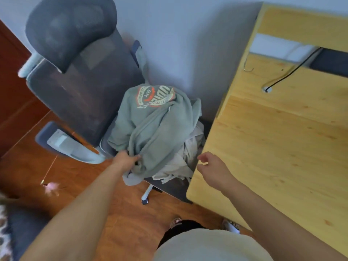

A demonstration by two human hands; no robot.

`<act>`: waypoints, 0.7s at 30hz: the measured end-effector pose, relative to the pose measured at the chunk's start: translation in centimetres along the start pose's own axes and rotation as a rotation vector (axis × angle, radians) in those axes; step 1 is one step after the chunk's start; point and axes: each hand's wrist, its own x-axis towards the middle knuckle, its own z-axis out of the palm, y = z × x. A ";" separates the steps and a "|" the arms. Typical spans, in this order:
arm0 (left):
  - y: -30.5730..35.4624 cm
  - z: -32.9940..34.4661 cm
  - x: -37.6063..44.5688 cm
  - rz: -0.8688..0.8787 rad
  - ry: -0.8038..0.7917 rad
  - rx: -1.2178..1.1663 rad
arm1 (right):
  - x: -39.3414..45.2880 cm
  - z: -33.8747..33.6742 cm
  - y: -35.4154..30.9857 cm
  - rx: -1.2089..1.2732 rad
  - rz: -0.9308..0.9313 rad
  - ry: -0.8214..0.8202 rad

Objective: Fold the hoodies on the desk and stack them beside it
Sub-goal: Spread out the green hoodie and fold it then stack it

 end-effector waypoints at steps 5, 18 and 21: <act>5.9 -1.2 -12.5 0.461 -0.518 -0.326 | 1.2 1.8 -2.9 0.861 0.338 -0.463; 4.9 -2.1 -12.2 0.552 0.094 -0.083 | -3.9 -14.1 -9.7 0.189 -0.450 0.558; 11.8 -4.3 -11.9 0.788 0.282 -0.026 | -7.1 -20.4 -12.8 0.092 -0.655 0.756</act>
